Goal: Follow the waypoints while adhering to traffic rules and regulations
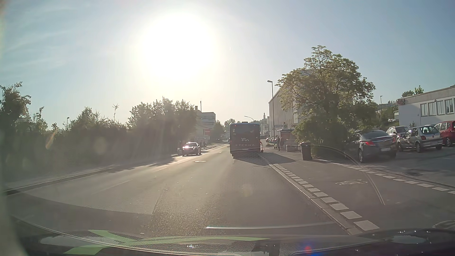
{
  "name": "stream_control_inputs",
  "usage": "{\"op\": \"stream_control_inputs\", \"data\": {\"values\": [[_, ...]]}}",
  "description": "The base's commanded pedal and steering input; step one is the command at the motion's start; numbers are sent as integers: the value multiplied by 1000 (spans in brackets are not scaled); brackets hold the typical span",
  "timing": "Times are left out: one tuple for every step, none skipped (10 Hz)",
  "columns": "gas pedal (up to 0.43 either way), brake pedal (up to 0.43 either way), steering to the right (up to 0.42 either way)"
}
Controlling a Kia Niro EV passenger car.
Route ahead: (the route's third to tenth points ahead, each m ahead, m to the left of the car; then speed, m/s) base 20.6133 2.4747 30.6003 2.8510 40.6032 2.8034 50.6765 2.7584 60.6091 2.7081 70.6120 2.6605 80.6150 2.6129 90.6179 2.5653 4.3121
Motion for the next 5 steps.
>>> {"op": "stream_control_inputs", "data": {"values": [[0, 195, -4], [0, 195, -4], [0, 195, -4], [0, 201, -4], [0, 201, -4]]}}
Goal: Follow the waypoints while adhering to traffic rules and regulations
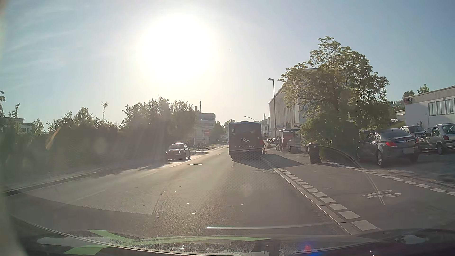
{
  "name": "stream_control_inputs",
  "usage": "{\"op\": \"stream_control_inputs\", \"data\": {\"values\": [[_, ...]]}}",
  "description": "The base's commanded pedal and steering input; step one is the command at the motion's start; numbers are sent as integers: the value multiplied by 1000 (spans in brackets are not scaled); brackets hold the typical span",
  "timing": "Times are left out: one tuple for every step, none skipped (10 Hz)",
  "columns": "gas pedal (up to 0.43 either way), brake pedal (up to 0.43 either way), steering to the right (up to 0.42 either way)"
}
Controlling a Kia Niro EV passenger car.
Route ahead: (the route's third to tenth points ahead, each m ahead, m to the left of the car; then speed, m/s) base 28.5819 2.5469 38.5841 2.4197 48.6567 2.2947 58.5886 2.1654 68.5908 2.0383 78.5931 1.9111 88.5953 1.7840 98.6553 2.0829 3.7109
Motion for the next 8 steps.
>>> {"op": "stream_control_inputs", "data": {"values": [[0, 195, -4], [0, 183, -4], [0, 177, -4], [0, 177, -4], [0, 159, -4], [0, 152, -4], [0, 140, -4], [0, 134, -4]]}}
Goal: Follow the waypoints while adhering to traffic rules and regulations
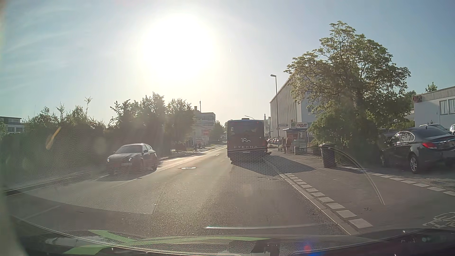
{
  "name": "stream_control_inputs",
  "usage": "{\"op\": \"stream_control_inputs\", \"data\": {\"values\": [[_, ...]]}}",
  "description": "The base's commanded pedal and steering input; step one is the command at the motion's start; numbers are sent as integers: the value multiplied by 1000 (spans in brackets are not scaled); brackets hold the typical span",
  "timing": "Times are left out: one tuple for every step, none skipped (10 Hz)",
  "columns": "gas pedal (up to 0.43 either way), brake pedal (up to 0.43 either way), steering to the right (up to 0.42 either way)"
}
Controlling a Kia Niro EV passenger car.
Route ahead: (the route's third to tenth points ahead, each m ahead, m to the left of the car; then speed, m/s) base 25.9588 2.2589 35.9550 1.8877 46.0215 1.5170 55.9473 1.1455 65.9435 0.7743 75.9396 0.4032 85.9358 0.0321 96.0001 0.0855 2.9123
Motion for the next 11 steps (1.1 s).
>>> {"op": "stream_control_inputs", "data": {"values": [[0, 134, -4], [0, 140, -4], [0, 140, -5], [0, 140, -6], [0, 140, -7], [0, 140, -7], [0, 134, -7], [0, 128, -7], [0, 128, -7], [0, 116, -8], [0, 116, -7]]}}
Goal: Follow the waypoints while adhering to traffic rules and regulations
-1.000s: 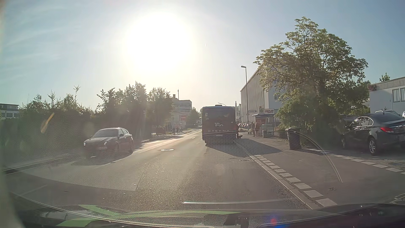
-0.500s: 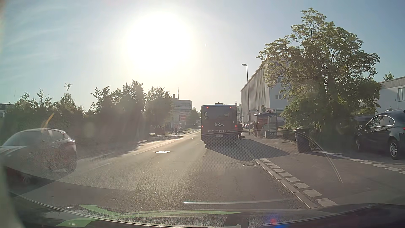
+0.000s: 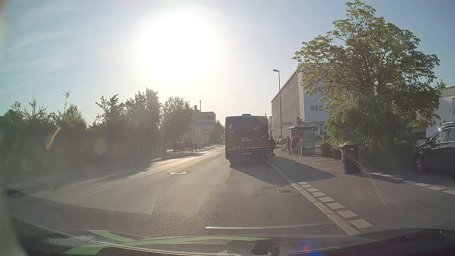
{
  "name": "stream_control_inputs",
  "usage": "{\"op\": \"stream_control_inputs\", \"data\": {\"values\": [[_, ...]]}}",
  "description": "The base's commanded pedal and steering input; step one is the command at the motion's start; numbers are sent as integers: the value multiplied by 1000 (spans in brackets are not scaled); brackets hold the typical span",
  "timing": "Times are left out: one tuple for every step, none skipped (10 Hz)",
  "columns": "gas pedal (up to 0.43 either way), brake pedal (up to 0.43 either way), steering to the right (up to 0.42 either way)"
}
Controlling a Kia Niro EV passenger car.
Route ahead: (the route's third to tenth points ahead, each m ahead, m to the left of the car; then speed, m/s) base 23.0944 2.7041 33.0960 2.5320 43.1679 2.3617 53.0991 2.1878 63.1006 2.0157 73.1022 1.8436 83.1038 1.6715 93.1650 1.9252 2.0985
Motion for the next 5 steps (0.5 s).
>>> {"op": "stream_control_inputs", "data": {"values": [[0, 116, -7], [0, 116, -7], [0, 116, -7], [0, 110, -7], [0, 98, -7]]}}
